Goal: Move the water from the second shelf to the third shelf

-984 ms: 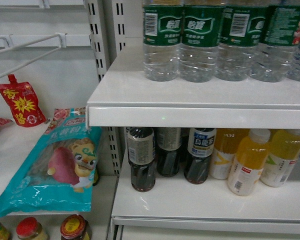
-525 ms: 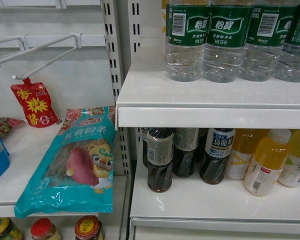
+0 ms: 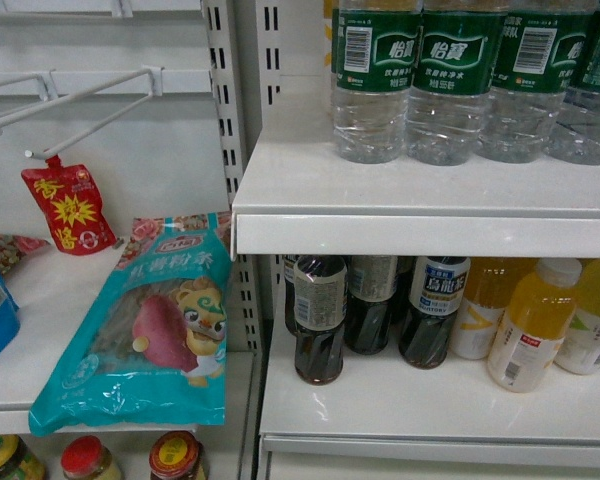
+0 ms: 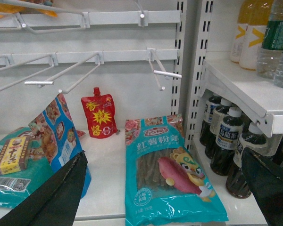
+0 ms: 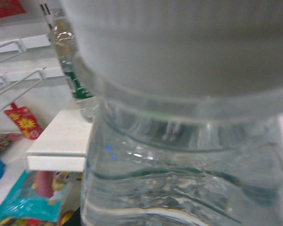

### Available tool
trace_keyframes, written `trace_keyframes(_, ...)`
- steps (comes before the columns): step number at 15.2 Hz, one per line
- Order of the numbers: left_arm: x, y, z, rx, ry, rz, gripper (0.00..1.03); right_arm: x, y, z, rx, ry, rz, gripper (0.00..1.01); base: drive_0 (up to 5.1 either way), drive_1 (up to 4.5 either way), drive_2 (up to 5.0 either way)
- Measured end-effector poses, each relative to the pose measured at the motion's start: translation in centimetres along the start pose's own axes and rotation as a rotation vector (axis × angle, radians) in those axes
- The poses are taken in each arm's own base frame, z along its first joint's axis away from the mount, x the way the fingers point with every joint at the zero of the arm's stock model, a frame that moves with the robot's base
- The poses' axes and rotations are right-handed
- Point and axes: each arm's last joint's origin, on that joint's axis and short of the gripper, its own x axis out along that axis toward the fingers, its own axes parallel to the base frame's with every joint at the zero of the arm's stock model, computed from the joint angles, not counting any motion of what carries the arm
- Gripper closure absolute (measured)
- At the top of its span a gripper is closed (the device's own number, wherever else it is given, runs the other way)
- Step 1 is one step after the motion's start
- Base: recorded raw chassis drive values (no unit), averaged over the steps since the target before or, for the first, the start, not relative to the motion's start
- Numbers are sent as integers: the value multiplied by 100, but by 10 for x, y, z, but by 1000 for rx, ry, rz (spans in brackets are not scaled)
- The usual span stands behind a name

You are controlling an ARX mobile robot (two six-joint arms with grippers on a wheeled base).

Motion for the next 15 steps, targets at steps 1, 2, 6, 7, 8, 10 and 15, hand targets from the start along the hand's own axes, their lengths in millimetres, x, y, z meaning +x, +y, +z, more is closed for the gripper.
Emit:
trace_keyframes(1,0,0,0,0,0,0,5,11,-3,6,-34,-10,-28,58,0,0,0)
trace_keyframes(2,0,0,0,0,0,0,5,23,-5,10,-57,-15,-42,58,0,0,0)
trace_keyframes(6,0,0,0,0,0,0,5,69,-7,16,-110,-29,-35,58,0,0,0)
trace_keyframes(7,0,0,0,0,0,0,5,81,-6,19,-112,-29,-37,58,0,0,0)
trace_keyframes(8,0,0,0,0,0,0,5,93,-3,21,-116,-30,-36,58,0,0,0)
trace_keyframes(10,0,0,0,0,0,0,5,121,3,26,-115,-20,-23,58,0,0,0)
trace_keyframes(15,0,0,0,0,0,0,5,157,10,27,-80,14,-47,58,0,0,0)
